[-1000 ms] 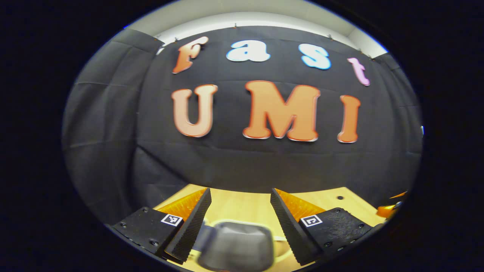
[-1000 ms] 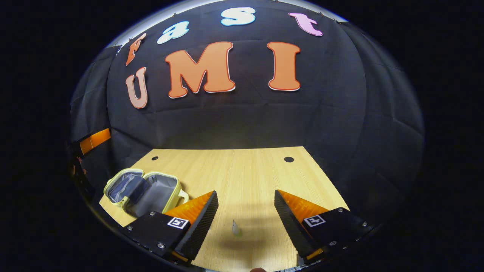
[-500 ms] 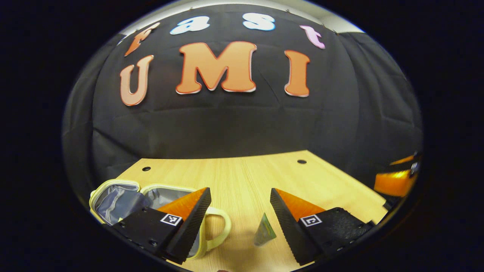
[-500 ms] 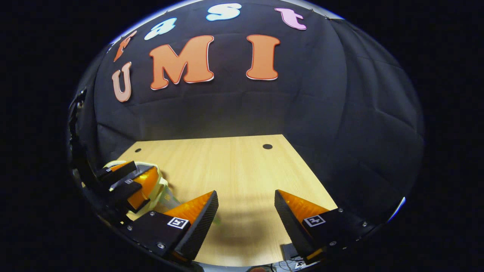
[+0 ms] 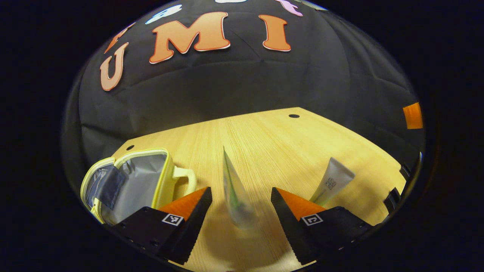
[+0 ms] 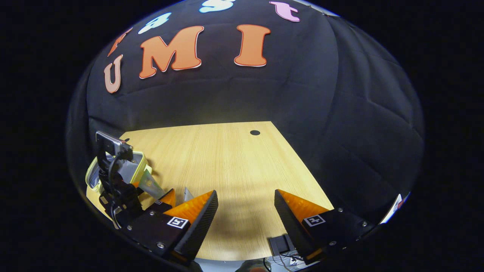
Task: First open the suitcase, pack the skin care products into it, and then close the suitcase.
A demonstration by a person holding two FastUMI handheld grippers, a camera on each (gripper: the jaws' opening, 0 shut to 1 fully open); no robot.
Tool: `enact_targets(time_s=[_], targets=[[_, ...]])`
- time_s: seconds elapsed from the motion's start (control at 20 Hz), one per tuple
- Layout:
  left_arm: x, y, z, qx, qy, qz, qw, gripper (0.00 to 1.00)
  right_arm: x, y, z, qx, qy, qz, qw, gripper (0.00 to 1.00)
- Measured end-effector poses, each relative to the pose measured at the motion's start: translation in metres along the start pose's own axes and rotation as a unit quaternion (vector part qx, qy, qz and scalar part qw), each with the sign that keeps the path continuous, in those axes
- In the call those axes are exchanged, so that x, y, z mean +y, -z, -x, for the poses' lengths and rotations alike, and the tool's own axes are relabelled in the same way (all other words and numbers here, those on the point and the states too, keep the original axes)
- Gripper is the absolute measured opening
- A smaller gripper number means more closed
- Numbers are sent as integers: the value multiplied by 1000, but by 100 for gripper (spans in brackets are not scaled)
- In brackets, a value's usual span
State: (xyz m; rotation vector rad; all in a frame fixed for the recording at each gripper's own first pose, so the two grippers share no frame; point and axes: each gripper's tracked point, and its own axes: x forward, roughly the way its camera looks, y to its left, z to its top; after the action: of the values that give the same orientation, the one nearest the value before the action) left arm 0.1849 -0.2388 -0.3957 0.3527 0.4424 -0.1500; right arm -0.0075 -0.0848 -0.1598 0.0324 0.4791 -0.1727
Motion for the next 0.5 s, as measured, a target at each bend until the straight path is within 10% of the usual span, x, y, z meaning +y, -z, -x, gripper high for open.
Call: enact_targets(time_s=[0.4, 0.5], targets=[[2, 23, -6, 18, -14, -8, 1000, 95, 2, 7, -1, 15, -3, -2, 1000, 96], [2, 22, -12, 11, -18, -29, 999, 71, 3, 8, -1, 16, -5, -8, 1000, 96]])
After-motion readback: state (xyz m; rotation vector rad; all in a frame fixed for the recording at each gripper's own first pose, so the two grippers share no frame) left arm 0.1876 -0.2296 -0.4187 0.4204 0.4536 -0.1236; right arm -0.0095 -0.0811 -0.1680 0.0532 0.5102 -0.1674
